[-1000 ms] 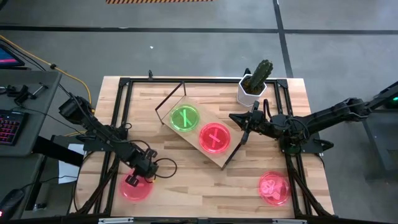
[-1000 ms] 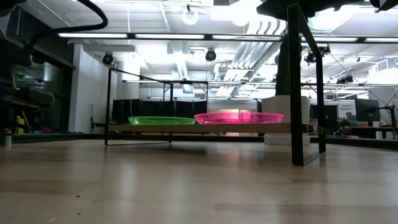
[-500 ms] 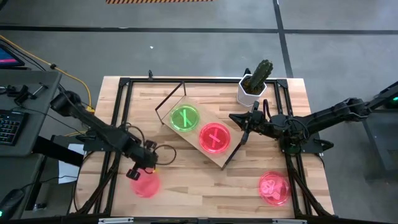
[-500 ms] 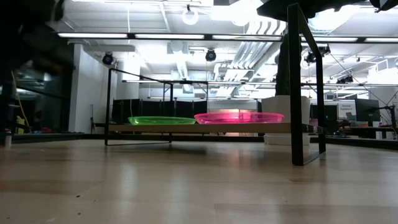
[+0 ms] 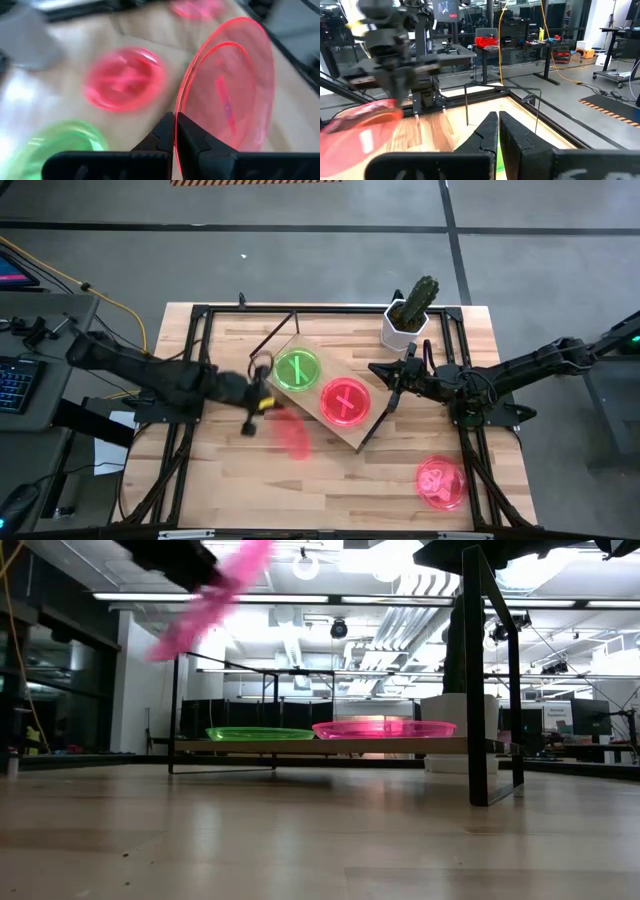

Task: Place and stack plates onto a shelf
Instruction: Stack the pink plate on top of the other pink plate on the shelf

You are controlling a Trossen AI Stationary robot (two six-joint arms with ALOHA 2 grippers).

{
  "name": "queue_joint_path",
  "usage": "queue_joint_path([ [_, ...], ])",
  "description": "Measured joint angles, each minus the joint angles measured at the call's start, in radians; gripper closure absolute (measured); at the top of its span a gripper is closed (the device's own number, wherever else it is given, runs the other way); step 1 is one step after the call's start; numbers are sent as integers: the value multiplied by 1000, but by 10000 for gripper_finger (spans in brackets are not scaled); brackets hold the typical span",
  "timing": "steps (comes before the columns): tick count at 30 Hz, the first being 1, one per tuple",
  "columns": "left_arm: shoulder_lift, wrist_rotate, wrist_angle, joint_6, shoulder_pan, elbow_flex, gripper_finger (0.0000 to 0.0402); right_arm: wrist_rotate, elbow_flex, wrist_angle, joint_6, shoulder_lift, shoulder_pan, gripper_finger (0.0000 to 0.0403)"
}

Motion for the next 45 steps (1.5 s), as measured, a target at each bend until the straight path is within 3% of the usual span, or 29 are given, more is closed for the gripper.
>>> queue_joint_path([
  [9, 149, 56, 298, -62, 308, 0, 401, 0, 0, -6, -4, 0, 0, 402],
  [14, 289, 121, 326, -121, 407, 40, 401, 0, 0, -6, -5, 0, 0, 402],
  [26, 528, 124, 274, -89, 413, 249, 401, 0, 0, -24, -4, 0, 0, 402],
  [45, 604, 194, 283, -83, 412, 269, 386, 0, 0, -26, -4, 0, 0, 402],
])
